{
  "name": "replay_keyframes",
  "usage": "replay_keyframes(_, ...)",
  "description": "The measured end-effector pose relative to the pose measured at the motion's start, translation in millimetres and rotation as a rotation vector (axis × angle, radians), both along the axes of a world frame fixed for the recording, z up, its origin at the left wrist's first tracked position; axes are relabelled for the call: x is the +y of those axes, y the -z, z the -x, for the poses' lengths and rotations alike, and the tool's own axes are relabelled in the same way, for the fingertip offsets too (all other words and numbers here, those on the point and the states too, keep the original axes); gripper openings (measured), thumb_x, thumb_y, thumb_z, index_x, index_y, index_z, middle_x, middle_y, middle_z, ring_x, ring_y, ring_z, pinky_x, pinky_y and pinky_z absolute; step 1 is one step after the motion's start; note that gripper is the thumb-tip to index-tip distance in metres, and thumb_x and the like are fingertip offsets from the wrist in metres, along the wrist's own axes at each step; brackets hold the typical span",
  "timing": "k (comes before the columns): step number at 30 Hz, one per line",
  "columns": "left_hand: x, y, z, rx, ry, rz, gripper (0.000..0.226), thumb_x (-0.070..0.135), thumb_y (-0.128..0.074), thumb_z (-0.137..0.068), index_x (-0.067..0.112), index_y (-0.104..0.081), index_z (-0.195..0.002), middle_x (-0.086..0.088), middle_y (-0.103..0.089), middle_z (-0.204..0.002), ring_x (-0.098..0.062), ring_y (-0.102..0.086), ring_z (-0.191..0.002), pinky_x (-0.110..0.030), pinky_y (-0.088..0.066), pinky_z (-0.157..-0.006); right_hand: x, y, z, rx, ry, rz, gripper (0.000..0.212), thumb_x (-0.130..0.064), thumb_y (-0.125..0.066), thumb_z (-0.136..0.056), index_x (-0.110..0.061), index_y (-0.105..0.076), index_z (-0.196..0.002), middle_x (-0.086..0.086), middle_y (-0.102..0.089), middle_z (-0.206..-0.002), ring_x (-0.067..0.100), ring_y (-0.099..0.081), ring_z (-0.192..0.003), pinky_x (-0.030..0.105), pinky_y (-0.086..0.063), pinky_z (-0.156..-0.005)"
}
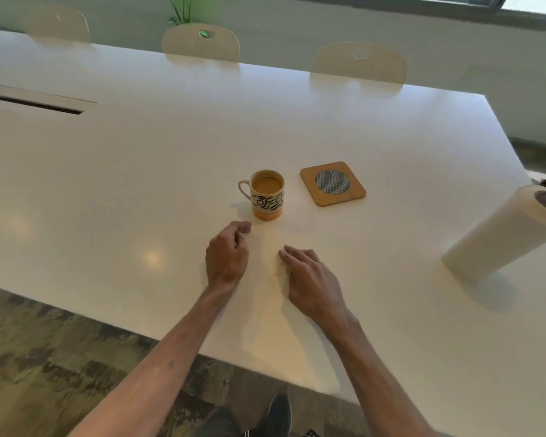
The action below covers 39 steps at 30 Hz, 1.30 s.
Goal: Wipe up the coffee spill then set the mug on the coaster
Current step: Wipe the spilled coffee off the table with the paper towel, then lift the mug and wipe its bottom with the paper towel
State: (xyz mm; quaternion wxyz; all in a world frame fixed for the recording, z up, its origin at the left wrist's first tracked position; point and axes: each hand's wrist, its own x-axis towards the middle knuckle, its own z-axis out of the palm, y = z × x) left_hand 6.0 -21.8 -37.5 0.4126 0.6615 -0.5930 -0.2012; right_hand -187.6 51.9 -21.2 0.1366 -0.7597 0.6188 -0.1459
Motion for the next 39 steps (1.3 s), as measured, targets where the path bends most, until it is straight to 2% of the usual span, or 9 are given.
replay_keyframes(4,-9,-5,2,0.079,-0.048,0.007,0.033,0.007,-0.054,-0.103,0.022,-0.082,-0.11,0.009,-0.084,-0.107,-0.012,-0.079,-0.101,-0.04,-0.064,-0.095,0,-1,6,-0.002,0.079,0.054,0.064,-0.015,-0.062,-0.097,-0.024,-0.046,-0.158,-0.009,-0.062,-0.15,0.017,-0.057,-0.134,0.037,-0.063,-0.09)
replay_keyframes(7,-20,-7,2,0.157,-0.115,0.015,0.033,0.009,-0.053,-0.1,0.024,-0.08,-0.109,0.013,-0.083,-0.104,-0.014,-0.079,-0.093,-0.044,-0.063,-0.092,-5,-2,9,0.018,0.158,0.134,0.041,-0.019,-0.066,-0.099,-0.026,-0.055,-0.137,-0.006,-0.069,-0.136,0.021,-0.065,-0.12,0.037,-0.058,-0.09)
replay_keyframes(11,-40,-19,3,0.195,-0.133,0.095,0.035,0.012,-0.048,-0.101,0.023,-0.07,-0.126,0.008,-0.076,-0.122,-0.021,-0.074,-0.106,-0.049,-0.06,-0.096,-14,1,11,0.054,0.217,0.195,0.024,-0.025,-0.067,-0.102,-0.022,-0.065,-0.126,-0.003,-0.06,-0.141,0.021,-0.062,-0.122,0.039,-0.057,-0.095)
replay_keyframes(14,-61,-31,4,0.216,-0.091,0.144,0.034,0.015,-0.047,-0.108,0.018,-0.063,-0.138,0.001,-0.066,-0.135,-0.024,-0.07,-0.116,-0.05,-0.062,-0.094,-19,2,8,0.053,0.239,0.213,0.021,-0.026,-0.067,-0.102,-0.02,-0.066,-0.122,-0.002,-0.059,-0.125,0.021,-0.063,-0.11,0.039,-0.056,-0.09)
replay_keyframes(22,-99,-39,-2,0.305,0.087,0.011,0.022,0.025,-0.05,-0.115,0.014,-0.069,-0.116,0.002,-0.078,-0.113,-0.033,-0.074,-0.093,-0.051,-0.062,-0.084,-39,-7,3,-0.207,0.308,0.089,0.058,-0.021,-0.069,-0.098,-0.025,-0.056,-0.155,-0.001,-0.058,-0.137,0.022,-0.061,-0.126,0.041,-0.051,-0.104)
replay_keyframes(28,-112,-33,-8,0.357,0.163,-0.087,0.02,0.027,-0.052,-0.113,0.013,-0.064,-0.105,0.001,-0.077,-0.095,-0.017,-0.072,-0.078,-0.025,-0.05,-0.06,-47,-7,16,-0.538,0.388,-0.01,0.064,-0.022,-0.084,-0.091,-0.029,-0.061,-0.15,-0.01,-0.057,-0.138,0.007,-0.061,-0.125,0.029,-0.056,-0.101)
replay_keyframes(31,-118,-32,-11,0.39,0.217,-0.14,0.028,0.032,-0.051,-0.114,0.012,-0.062,-0.098,-0.004,-0.076,-0.094,-0.017,-0.07,-0.076,-0.031,-0.052,-0.059,-47,-8,11,-0.397,0.443,0.032,0.052,-0.035,-0.079,-0.093,-0.027,-0.066,-0.142,-0.01,-0.059,-0.133,0.01,-0.063,-0.12,0.041,-0.059,-0.103)
replay_keyframes(35,-126,-30,-15,0.453,0.279,-0.192,0.034,0.032,-0.051,-0.114,0.008,-0.06,-0.092,-0.009,-0.072,-0.09,-0.022,-0.068,-0.076,-0.036,-0.05,-0.061,-46,-5,-14,-0.04,0.409,0.072,0.062,-0.061,-0.072,-0.091,-0.027,-0.064,-0.141,-0.006,-0.058,-0.134,0.018,-0.057,-0.124,0.041,-0.053,-0.103)
replay_keyframes(39,-132,-30,-22,0.532,0.362,-0.238,0.034,0.029,-0.051,-0.113,0.011,-0.06,-0.086,-0.007,-0.069,-0.083,-0.022,-0.06,-0.067,-0.031,-0.042,-0.054,-44,2,-24,0.044,0.422,0.159,0.049,-0.052,-0.072,-0.097,-0.022,-0.07,-0.136,-0.002,-0.061,-0.13,0.022,-0.06,-0.12,0.041,-0.055,-0.099)
